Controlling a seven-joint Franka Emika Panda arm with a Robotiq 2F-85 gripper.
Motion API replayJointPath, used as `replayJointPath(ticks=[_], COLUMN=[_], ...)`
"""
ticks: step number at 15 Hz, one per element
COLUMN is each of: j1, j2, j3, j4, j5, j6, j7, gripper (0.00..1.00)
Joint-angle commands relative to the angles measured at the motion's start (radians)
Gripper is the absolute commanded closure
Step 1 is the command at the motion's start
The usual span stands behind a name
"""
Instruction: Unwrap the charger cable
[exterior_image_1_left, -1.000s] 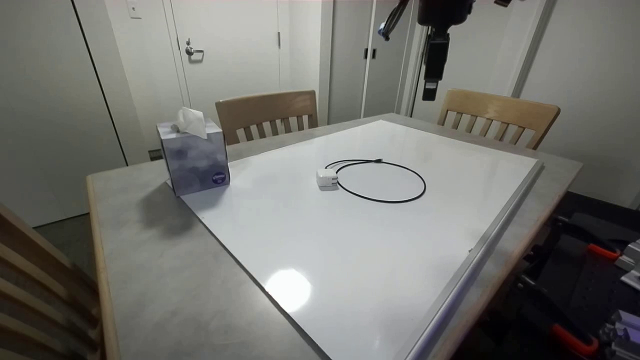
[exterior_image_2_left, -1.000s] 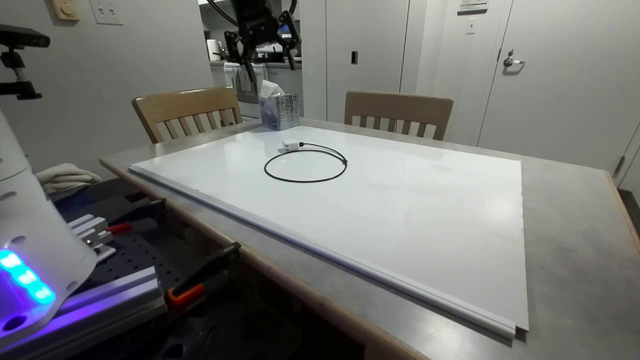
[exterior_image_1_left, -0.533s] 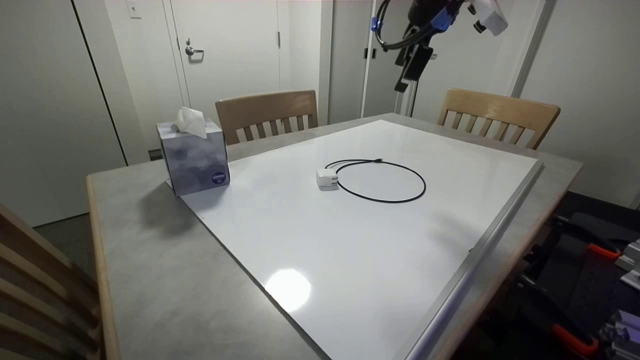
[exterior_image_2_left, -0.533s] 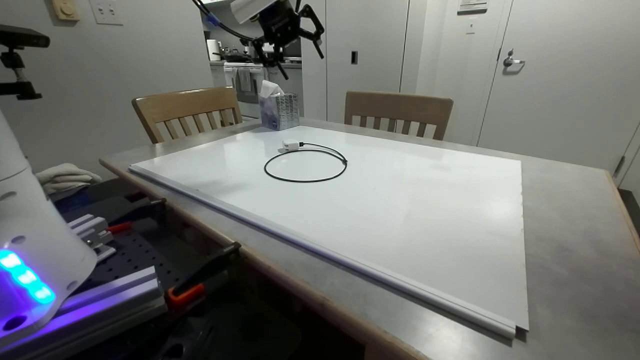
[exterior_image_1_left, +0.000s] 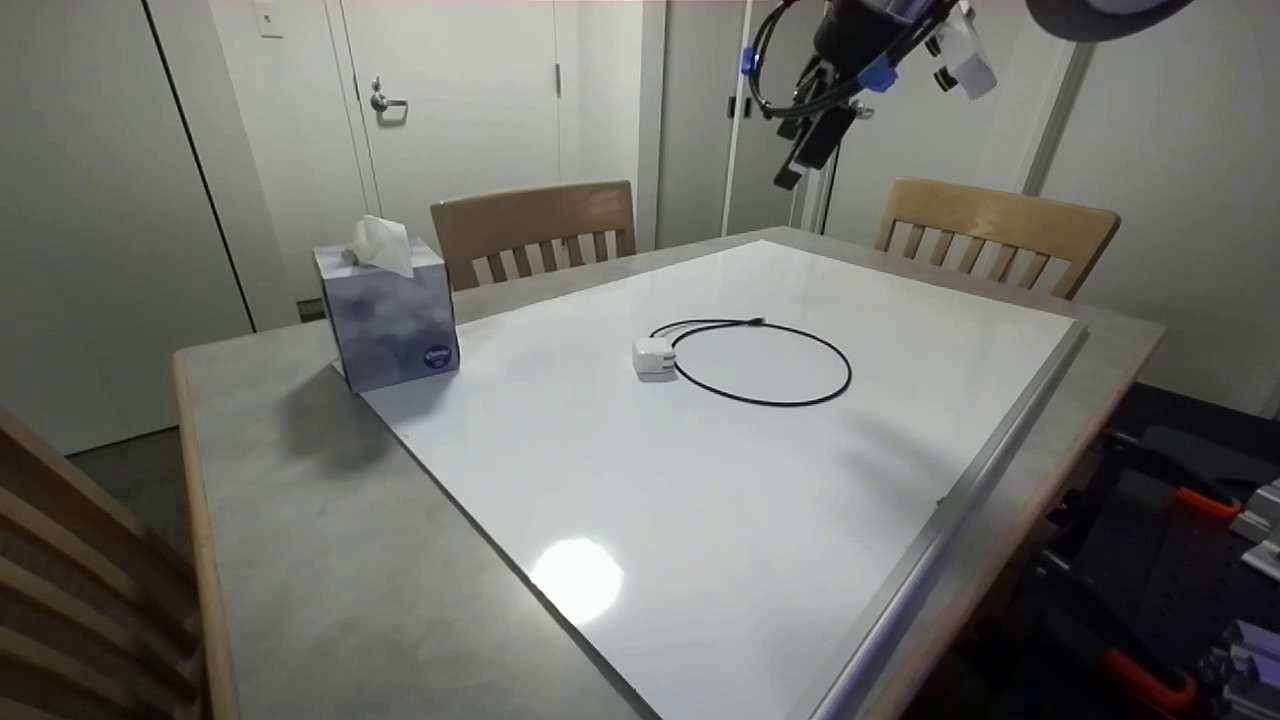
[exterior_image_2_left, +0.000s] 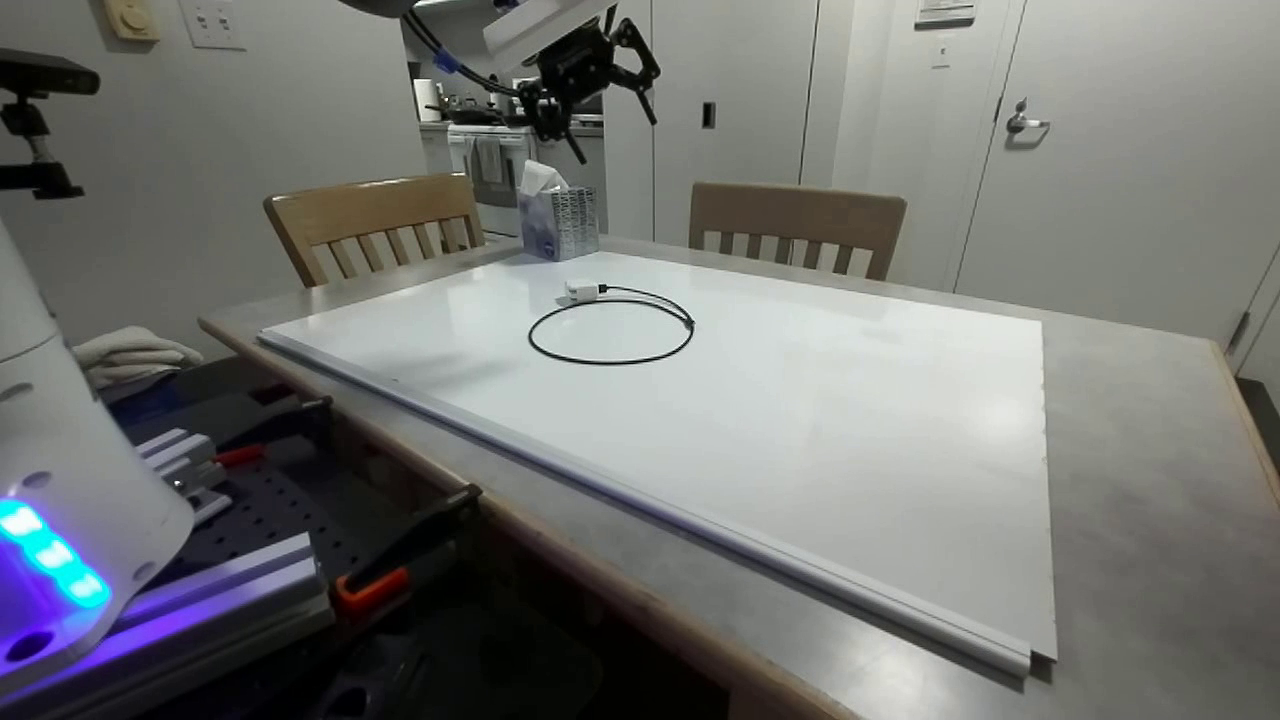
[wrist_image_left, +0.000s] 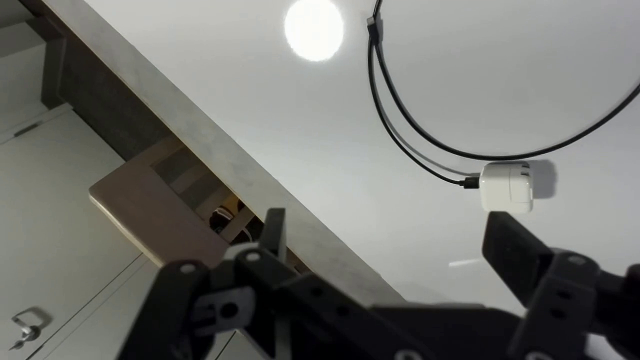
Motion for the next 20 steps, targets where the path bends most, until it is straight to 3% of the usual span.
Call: replayJointPath(ticks=[1,3,5,6,9,10,14,20], j1=[0.053,0.12,0.153,0.128,-0.087,0.056,0.05,-0.055], j2=[0.072,0.127,0.178,0.201,0.29,0.234,0.247,0.283], j3=[-0.037,-0.059,-0.02,0.041,0.239,0.14,0.143,0.271], j4=[-0.028,-0.067,-0.098,-0.109,-0.086,-0.103,-0.1,-0.078], j5=[0.163,0.355,0.487,0.49,0.343,0.399,0.392,0.399], j6=[0.096,0.19,0.256,0.277,0.249,0.243,0.245,0.146], j7=[-0.139,-0.28,-0.357,-0.342,-0.247,-0.251,-0.243,-0.21], gripper=[0.0,0.0,0.0,0.0,0.0,0.0,0.0,0.0])
